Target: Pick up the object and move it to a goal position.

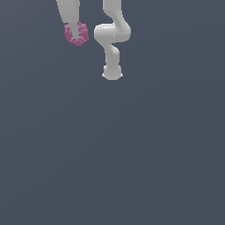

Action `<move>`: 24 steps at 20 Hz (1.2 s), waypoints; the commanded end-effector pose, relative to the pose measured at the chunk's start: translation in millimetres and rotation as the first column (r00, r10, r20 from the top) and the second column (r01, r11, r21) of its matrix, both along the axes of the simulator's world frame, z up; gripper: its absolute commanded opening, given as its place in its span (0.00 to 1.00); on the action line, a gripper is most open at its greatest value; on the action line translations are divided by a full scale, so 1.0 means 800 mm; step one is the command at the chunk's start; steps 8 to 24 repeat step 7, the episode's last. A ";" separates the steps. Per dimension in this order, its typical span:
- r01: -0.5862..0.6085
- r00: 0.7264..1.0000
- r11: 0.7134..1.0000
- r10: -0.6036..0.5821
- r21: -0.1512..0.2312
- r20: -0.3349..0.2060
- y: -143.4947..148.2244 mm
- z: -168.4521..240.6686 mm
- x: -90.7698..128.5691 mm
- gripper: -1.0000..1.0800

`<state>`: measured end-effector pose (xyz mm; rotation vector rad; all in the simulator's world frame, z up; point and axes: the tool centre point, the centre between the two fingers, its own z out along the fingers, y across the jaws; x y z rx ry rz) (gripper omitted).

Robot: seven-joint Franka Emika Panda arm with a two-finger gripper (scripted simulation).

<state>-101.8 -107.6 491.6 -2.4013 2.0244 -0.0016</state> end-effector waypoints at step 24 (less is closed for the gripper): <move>-0.001 1.000 1.000 0.001 0.000 -0.001 -0.001 0.021 -0.006 0.00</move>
